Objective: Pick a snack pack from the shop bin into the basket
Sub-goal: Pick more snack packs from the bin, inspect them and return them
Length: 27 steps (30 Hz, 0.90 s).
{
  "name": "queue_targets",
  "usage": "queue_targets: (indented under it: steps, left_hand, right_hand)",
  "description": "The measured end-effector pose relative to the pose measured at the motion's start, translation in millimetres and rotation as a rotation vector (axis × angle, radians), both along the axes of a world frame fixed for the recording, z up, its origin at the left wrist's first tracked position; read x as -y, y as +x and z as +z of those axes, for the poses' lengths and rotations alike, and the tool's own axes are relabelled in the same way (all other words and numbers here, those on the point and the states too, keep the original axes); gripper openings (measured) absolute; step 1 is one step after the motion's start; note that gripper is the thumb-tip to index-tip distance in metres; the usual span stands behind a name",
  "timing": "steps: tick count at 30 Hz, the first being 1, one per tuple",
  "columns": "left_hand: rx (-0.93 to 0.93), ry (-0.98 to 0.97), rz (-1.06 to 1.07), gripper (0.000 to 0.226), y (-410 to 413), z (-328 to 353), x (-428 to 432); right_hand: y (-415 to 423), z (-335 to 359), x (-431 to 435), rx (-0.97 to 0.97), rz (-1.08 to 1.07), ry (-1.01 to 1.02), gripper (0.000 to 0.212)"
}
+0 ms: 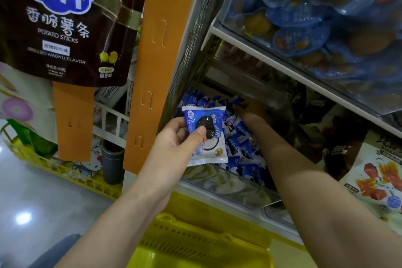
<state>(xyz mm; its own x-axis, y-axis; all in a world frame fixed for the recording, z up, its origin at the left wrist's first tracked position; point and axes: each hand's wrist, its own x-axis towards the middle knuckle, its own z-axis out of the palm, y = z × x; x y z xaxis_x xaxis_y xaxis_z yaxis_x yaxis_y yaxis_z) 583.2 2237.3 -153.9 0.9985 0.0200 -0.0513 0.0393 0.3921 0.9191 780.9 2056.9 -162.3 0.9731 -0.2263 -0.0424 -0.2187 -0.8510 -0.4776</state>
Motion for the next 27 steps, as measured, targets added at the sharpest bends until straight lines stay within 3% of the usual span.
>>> queue_targets:
  steps: [6,9,11,14,17,21,27]
  left_hand:
    - [0.023,0.002,-0.019,0.021,4,-1,-1]
    - [0.036,0.016,-0.013,0.025,5,-3,0]
    - [0.036,0.022,-0.014,0.027,5,-3,2]
    - [0.045,0.045,-0.009,0.026,4,-2,4]
    - [0.063,0.069,-0.004,0.025,1,-2,4]
    - [0.088,0.099,-0.028,0.020,-6,-1,4]
    - [0.150,0.132,0.093,0.021,-8,2,7]
  right_hand:
    - [4,-2,-7,-0.042,0.024,-0.041,0.032]
    - [-15,11,-20,0.086,0.058,-0.026,0.036]
    - [-40,24,-34,0.230,0.131,0.166,0.039]
    - [-96,44,-47,0.160,0.284,0.587,0.047]
    - [-142,55,-51,0.071,0.482,0.513,0.043]
    - [-160,59,-45,0.097,0.474,0.527,0.005]
    - [-179,61,-41,0.355,0.617,0.394,0.006]
